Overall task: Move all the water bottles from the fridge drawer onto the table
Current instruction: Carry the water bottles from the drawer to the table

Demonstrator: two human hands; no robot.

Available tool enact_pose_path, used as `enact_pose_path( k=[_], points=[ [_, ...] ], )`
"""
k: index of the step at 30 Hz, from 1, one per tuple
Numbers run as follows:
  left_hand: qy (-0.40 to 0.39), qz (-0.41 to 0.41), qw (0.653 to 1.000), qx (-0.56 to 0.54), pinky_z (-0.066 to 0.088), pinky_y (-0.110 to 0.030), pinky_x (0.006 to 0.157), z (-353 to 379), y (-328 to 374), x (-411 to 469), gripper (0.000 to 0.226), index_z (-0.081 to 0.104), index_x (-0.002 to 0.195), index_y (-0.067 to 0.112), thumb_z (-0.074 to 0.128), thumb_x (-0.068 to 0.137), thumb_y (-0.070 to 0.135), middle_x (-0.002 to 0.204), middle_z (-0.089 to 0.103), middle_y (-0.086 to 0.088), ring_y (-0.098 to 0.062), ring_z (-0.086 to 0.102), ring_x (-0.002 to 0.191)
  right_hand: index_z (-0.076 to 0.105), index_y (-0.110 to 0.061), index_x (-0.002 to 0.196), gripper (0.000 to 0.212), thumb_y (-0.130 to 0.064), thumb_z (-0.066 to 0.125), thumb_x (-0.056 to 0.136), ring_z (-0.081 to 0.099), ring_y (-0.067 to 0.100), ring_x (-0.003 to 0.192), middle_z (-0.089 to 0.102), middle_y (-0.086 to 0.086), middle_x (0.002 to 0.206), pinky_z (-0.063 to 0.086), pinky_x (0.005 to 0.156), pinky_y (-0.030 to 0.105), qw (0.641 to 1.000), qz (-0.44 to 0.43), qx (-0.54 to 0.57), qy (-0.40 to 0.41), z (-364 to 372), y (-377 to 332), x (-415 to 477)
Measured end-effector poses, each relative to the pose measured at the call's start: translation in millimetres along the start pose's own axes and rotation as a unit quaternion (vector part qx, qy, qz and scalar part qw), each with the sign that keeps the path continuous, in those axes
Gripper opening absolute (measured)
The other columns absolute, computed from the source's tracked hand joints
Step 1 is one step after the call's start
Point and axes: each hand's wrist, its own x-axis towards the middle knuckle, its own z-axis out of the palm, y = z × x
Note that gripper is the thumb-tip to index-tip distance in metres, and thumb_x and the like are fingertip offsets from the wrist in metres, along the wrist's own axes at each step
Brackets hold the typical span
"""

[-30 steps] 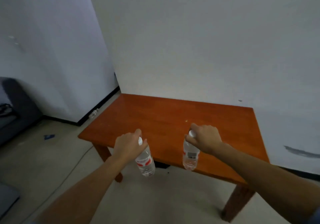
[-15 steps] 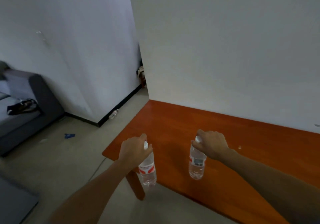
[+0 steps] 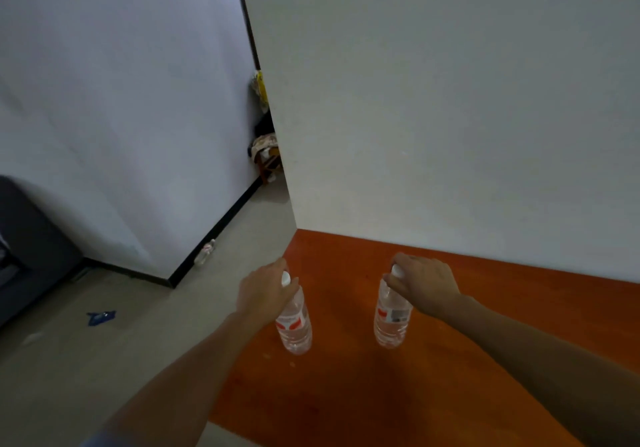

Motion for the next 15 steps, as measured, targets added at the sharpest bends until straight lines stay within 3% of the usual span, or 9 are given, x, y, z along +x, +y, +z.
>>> enact_pose_path(
  k=[5,10,15],
  points=[
    [-0.042,0.039,0.998,-0.023,0.043,-0.020,0.065,28,-20,75,0.017,0.053,0.096,0.023,0.054,0.093,0.040,0.090,0.051,0.008,-0.011,0.056,0.076,0.053,-0.024,0.114,0.039,-0.056,0.042,0.094,0.063,0.013,0.087,0.066,-0.004,0.107,0.051,0.065,0.024,0.999,0.020,0.025,-0.012,32,-2,80],
    [-0.061,0.078,0.994,-0.039,0.046,-0.021,0.064,50,-33,138,0.015,0.054,0.104,0.020,0.050,0.096,0.033,0.103,0.049,0.002,-0.013,0.055,0.076,0.052,-0.021,0.118,0.037,-0.050,0.042,0.096,0.063,0.017,0.088,0.064,0.000,0.114,0.045,0.062,0.023,0.997,0.040,0.057,-0.032,51,-13,138],
    [-0.087,0.125,0.986,-0.063,0.041,-0.024,0.069,69,-37,213,0.018,0.055,0.112,0.015,0.050,0.097,0.023,0.110,0.046,-0.005,-0.015,0.049,0.080,0.052,-0.021,0.121,0.035,-0.046,0.043,0.097,0.063,0.020,0.093,0.061,0.002,0.119,0.052,0.076,0.031,0.995,0.061,0.069,-0.028,63,-20,201]
  ],
)
